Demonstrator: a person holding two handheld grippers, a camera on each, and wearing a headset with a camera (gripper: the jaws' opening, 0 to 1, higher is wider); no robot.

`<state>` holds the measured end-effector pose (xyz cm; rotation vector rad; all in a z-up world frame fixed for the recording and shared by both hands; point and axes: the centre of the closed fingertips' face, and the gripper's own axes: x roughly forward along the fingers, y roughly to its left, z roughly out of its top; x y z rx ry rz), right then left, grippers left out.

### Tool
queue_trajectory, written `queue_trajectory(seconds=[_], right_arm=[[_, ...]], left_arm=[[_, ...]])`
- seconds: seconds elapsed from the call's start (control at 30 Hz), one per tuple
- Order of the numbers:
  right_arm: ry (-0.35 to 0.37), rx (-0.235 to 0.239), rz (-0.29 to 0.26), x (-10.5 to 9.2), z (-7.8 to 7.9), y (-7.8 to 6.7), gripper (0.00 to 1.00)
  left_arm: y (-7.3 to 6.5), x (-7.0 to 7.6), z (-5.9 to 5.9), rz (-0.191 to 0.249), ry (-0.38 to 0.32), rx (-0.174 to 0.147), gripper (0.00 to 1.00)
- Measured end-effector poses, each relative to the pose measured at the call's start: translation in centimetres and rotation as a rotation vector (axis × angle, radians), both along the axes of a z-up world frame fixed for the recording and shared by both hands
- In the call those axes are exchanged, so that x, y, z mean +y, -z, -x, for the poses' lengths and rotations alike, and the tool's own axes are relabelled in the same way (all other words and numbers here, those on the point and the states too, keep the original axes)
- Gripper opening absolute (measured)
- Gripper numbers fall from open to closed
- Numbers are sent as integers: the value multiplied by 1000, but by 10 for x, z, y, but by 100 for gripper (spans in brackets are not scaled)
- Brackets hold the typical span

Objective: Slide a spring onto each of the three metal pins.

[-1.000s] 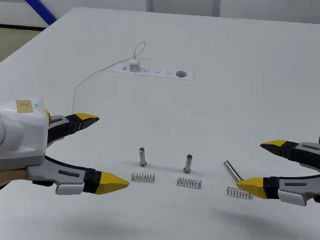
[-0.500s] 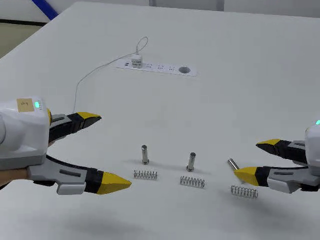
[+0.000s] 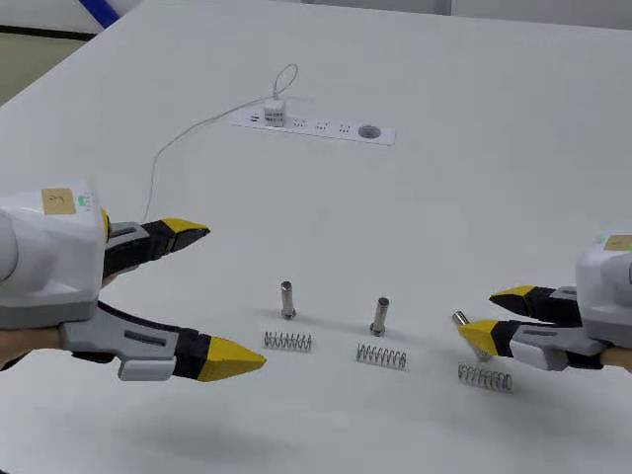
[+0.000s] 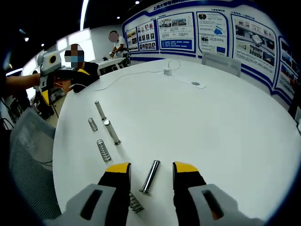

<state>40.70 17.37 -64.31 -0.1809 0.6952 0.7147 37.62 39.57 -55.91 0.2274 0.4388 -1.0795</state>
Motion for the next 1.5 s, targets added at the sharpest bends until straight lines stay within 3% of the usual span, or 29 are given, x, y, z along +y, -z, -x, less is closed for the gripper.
queue_trajectory(seconds=[0.47, 0.83, 1.5], right_arm=[[9, 75, 50, 3, -8, 29, 26], [6, 88, 71, 3, -7, 32, 21], [0, 93, 112, 5, -11, 33, 12]], left_arm=[[1, 3, -5, 14, -8, 8, 95], [1, 1, -8, 24, -16, 18, 93], [-2, 1, -10, 27, -24, 4, 89]])
